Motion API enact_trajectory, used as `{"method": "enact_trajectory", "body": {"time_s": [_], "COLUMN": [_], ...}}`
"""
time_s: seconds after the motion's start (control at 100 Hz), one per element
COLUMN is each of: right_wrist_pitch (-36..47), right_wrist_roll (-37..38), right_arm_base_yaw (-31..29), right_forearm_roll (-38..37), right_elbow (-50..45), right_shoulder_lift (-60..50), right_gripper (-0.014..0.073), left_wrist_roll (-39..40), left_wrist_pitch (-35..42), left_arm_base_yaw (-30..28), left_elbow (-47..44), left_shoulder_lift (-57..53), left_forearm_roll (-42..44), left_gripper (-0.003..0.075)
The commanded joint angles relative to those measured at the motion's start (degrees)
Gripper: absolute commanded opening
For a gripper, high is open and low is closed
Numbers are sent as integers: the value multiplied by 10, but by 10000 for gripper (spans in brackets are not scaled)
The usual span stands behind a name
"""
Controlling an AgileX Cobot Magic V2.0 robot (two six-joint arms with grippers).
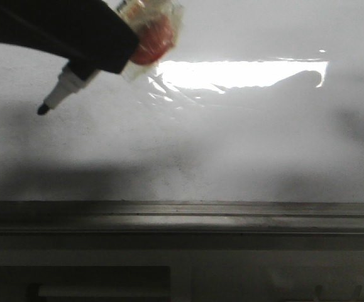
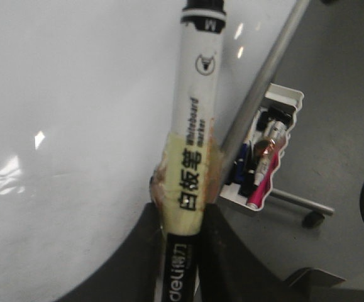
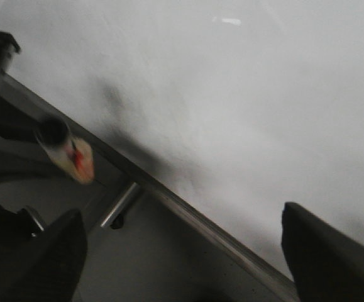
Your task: Write number 6 on whiteboard
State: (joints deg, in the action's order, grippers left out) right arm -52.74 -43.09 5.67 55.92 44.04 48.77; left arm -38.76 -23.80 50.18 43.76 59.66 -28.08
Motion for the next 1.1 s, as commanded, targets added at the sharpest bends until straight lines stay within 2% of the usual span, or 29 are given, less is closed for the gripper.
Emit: {"method": "enact_trajectory", "body": {"time_s": [0.0, 0.32, 0.63, 0.7, 0.8, 1.039, 1.089], "right_wrist_pitch": [-29, -185, -149, -139, -129, -137, -137], "right_wrist_roll": [-26, -28, -42, -47, -55, -80, -80], "right_arm_base_yaw": [-1, 3, 67, 82, 92, 92, 92], "right_forearm_roll": [56, 56, 56, 56, 56, 60, 60], "right_elbow": [53, 142, 143, 143, 143, 143, 143], "right_shoulder_lift": [33, 159, 187, 194, 200, 201, 201], "right_gripper": [572, 572, 554, 486, 345, -69, -62], "left_wrist_roll": [4, 4, 4, 4, 4, 4, 4], "left_wrist_pitch": [28, 32, 38, 38, 41, 41, 41], "left_arm_base_yaw": [21, 42, 42, 42, 42, 42, 42], "left_elbow": [29, 79, 103, 105, 105, 105, 105], "left_shoulder_lift": [12, 77, 97, 98, 98, 98, 98], "left_forearm_roll": [1, 6, 11, 11, 12, 12, 12], "left_gripper": [-20, -20, -20, -20, -20, -19, -17]}}
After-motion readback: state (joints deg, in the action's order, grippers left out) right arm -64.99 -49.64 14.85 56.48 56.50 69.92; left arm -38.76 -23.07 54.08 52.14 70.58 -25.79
